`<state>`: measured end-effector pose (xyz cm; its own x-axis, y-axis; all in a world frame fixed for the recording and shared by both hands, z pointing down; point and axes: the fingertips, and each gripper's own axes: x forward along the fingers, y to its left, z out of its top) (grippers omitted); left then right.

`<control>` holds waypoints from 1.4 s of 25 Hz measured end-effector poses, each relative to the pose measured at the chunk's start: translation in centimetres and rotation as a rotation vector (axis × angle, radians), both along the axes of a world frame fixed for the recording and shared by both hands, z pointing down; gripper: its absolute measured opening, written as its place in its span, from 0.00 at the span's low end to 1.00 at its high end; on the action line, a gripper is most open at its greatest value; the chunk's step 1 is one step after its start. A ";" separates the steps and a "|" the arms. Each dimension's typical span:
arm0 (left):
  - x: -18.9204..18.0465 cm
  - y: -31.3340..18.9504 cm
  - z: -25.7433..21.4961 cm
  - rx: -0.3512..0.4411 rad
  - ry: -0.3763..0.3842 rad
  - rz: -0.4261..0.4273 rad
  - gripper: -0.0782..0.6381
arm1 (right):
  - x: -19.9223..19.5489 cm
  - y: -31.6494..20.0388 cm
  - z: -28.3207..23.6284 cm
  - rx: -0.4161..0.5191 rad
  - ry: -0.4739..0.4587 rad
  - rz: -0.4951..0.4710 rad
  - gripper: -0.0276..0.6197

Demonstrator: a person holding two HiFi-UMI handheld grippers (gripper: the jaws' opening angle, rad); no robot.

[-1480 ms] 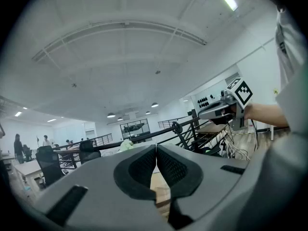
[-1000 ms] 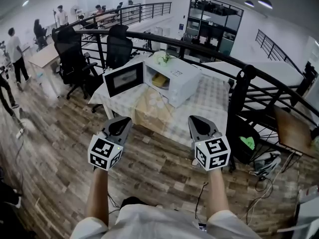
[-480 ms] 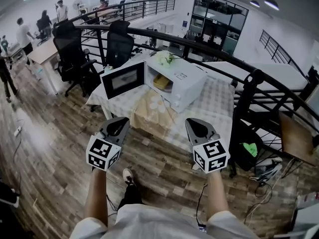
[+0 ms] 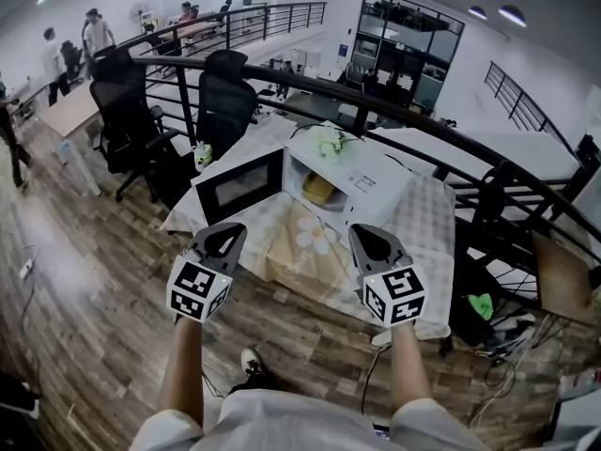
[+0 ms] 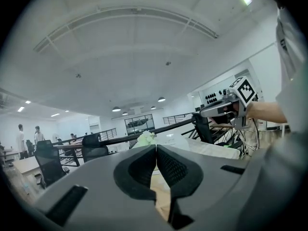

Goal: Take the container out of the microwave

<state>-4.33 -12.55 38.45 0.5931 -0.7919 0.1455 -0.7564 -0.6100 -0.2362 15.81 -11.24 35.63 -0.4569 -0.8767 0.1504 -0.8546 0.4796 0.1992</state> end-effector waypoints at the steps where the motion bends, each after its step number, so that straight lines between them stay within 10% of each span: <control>1: -0.7 -1.3 0.0 -0.003 0.002 0.003 0.14 | -0.7 -1.4 0.0 -0.002 -0.002 0.007 0.06; 17: -9.0 -18.4 4.4 -0.134 0.028 -0.005 0.14 | -8.8 -18.4 3.8 -0.062 0.109 0.086 0.06; 35: -9.9 -24.6 15.3 -0.331 0.074 -0.164 0.13 | -8.5 -34.6 21.1 -0.349 0.220 0.061 0.19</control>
<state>-14.20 -37.15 53.75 0.4808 -0.7944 0.3713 -0.8580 -0.5135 0.0125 7.30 -45.86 56.77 -0.3300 -0.7801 0.5315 -0.8385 0.5008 0.2145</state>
